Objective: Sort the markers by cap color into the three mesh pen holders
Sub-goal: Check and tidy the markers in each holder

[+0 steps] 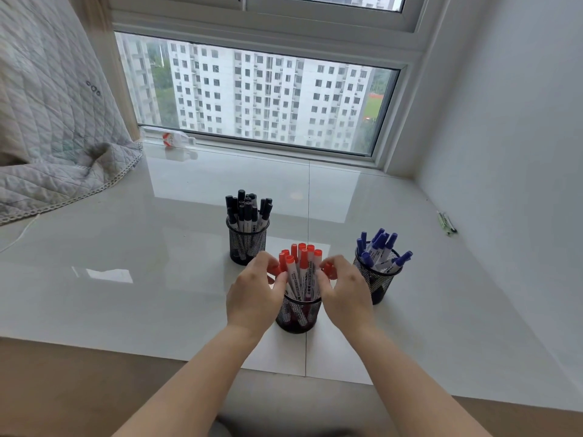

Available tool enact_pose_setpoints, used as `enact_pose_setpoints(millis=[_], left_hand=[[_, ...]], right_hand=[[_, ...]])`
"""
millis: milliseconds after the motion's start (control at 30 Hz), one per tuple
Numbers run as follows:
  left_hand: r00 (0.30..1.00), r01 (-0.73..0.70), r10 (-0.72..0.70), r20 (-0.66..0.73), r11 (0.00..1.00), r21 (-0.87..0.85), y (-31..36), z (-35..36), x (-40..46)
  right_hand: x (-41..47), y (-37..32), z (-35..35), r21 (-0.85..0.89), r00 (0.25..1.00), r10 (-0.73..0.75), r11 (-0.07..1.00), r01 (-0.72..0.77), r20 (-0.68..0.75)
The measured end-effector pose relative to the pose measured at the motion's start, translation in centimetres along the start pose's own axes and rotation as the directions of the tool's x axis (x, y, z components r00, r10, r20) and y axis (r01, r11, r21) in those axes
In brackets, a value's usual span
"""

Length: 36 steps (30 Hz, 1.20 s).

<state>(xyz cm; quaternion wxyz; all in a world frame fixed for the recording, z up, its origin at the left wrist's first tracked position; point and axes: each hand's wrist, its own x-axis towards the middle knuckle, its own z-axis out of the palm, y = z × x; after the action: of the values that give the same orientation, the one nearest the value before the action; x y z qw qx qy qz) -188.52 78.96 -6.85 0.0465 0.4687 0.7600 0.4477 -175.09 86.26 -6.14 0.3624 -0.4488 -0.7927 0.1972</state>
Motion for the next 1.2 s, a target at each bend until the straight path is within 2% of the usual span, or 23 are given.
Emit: enact_pose_setpoints(millis=[167,333,500,733,867,1033,1133,1200], left_hand=[[1.000,0.001,0.000,0.012,0.999,-0.041,0.3,-0.1,0.7],[0.998,-0.067,0.068,0.018,0.998,-0.007,0.7,0.0,1.6],[0.993,-0.092,0.087,0.083,0.994,0.063,0.8,-0.1,2.4],[0.959,-0.181,0.138,0.248,0.970,0.160,0.6,0.2,3.2],[0.941,-0.143,0.114,0.319,0.987,0.069,0.7,0.9,3.2],[0.957,-0.136,0.122,0.263,0.990,0.036,1.0,1.4,3.0],[0.966,-0.156,0.146,0.211,0.987,0.030,1.2,1.3,2.8],[0.969,-0.175,0.169,0.179,0.985,0.014,1.2,1.1,2.6]], right_hand=[[1.8,-0.2,-0.6,0.024,0.990,0.135,0.990,-0.136,0.040],[2.8,-1.0,-0.4,-0.027,0.985,0.151,0.988,-0.150,0.089],[3.0,-1.4,-0.1,-0.072,0.983,0.156,0.986,-0.149,0.100],[3.5,-1.2,-0.5,-0.084,0.968,0.211,0.976,-0.201,0.136],[3.9,-1.0,-1.0,-0.111,0.946,0.260,0.964,-0.242,0.196],[4.0,-1.6,-2.4,-0.034,0.968,0.231,0.973,-0.229,0.095],[4.0,-1.8,-3.4,0.085,0.977,0.211,0.974,-0.212,0.027],[4.2,-1.9,-4.1,0.197,0.968,0.250,0.951,-0.239,-0.033]])
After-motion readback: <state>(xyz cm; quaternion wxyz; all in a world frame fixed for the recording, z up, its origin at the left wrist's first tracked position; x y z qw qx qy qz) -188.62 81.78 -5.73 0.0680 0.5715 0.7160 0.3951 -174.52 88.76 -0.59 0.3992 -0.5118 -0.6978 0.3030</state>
